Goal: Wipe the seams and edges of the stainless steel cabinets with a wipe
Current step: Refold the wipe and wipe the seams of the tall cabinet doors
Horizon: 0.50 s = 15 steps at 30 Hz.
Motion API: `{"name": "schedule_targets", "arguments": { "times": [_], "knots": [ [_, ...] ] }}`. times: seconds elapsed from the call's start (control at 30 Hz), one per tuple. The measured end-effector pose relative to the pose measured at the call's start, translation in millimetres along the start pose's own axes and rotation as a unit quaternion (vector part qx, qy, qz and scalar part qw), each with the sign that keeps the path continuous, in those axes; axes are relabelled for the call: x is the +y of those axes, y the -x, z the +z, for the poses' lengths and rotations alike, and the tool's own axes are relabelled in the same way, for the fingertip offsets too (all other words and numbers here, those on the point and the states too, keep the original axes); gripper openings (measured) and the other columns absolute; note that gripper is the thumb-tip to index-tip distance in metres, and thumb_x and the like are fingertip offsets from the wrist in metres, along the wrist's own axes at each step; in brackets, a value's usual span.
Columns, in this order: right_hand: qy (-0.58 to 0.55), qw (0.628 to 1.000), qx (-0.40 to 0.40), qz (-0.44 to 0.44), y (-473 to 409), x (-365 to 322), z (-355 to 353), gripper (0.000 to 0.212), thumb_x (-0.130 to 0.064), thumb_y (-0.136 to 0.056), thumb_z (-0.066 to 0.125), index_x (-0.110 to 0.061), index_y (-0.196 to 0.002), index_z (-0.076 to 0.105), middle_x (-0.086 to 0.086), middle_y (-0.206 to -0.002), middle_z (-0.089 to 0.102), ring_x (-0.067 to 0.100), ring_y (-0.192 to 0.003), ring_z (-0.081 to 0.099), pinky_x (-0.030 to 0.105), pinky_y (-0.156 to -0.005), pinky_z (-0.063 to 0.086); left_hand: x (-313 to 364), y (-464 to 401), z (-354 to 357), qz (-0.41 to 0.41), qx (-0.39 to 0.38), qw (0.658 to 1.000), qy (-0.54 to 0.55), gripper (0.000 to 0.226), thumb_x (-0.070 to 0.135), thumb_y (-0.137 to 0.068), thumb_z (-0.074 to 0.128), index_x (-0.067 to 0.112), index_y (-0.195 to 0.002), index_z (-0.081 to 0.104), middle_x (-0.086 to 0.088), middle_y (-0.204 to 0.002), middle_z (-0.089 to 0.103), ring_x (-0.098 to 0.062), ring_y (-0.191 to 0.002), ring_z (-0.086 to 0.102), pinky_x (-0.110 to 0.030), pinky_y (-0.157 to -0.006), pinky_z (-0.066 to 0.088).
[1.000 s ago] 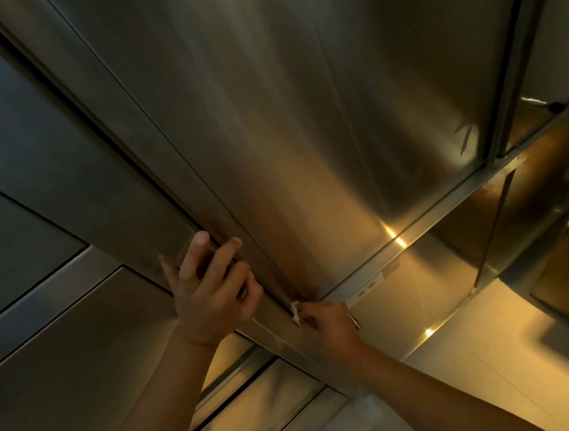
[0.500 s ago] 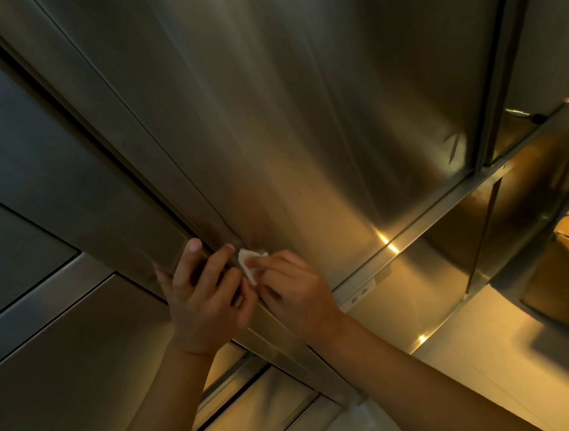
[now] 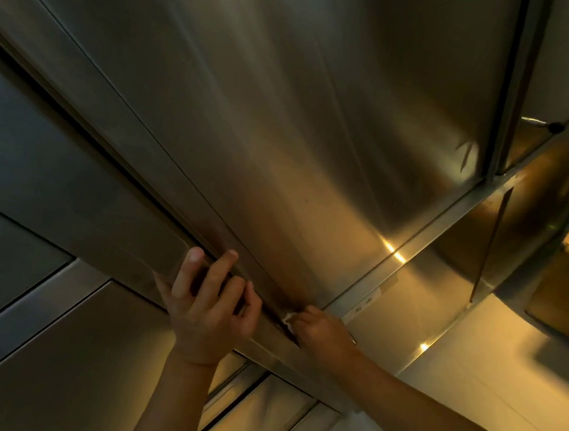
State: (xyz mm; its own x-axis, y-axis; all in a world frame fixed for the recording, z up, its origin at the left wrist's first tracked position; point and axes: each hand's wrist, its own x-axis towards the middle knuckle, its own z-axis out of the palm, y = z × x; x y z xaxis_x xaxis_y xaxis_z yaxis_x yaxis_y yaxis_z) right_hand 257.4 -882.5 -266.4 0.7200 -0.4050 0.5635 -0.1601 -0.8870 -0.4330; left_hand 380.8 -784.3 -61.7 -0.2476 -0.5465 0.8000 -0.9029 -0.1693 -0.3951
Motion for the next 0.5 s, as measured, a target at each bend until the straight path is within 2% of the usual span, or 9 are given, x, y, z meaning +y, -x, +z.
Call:
{"name": "schedule_targets", "arguments": {
  "times": [0.2, 0.3, 0.4, 0.5],
  "knots": [
    [-0.009, 0.996, -0.071, 0.051, -1, 4, 6, 0.023, -0.010, -0.067, 0.086, -0.022, -0.066, 0.067, -0.008, -0.070, 0.064, 0.014, -0.068, 0.058, 0.025, -0.044, 0.044, 0, 0, 2, -0.005, -0.008, 1.000, -0.003, 0.025, 0.026, -0.069, 0.079, 0.021, -0.083, 0.059, 0.002, -0.129, 0.061, -0.026, -0.155, 0.020, -0.080, -0.074, 0.045],
    [-0.059, 0.994, -0.076, 0.055, -7, 3, -8, 0.014, -0.014, -0.084, 0.069, -0.016, -0.070, 0.066, 0.001, -0.073, 0.065, 0.020, -0.073, 0.056, 0.031, -0.054, 0.045, 1, -1, 0, -0.005, -0.007, 1.000, -0.001, 0.024, 0.027, -0.069, 0.078, 0.021, -0.082, 0.058, 0.001, -0.128, 0.061, -0.025, -0.156, 0.018, -0.081, -0.075, 0.045],
    [-0.122, 0.991, 0.016, 0.050, -18, -19, -40, 0.029, -0.027, -0.102, 0.051, -0.017, -0.080, 0.066, 0.000, -0.079, 0.065, 0.016, -0.074, 0.053, 0.034, -0.060, 0.047, 2, -3, -2, -0.003, -0.009, 1.000, -0.005, 0.023, 0.026, -0.070, 0.077, 0.021, -0.081, 0.057, 0.001, -0.128, 0.061, -0.025, -0.156, 0.018, -0.082, -0.075, 0.044],
    [-0.160, 0.975, 0.156, 0.008, -46, -44, -93, 0.019, -0.019, -0.100, 0.062, -0.010, -0.085, 0.070, 0.003, -0.084, 0.069, 0.019, -0.073, 0.058, 0.029, -0.065, 0.049, 2, -2, -3, -0.001, -0.010, 1.000, -0.013, 0.020, 0.025, -0.070, 0.076, 0.020, -0.078, 0.059, 0.001, -0.127, 0.062, -0.024, -0.156, 0.017, -0.082, -0.082, 0.041]
  ]
}}
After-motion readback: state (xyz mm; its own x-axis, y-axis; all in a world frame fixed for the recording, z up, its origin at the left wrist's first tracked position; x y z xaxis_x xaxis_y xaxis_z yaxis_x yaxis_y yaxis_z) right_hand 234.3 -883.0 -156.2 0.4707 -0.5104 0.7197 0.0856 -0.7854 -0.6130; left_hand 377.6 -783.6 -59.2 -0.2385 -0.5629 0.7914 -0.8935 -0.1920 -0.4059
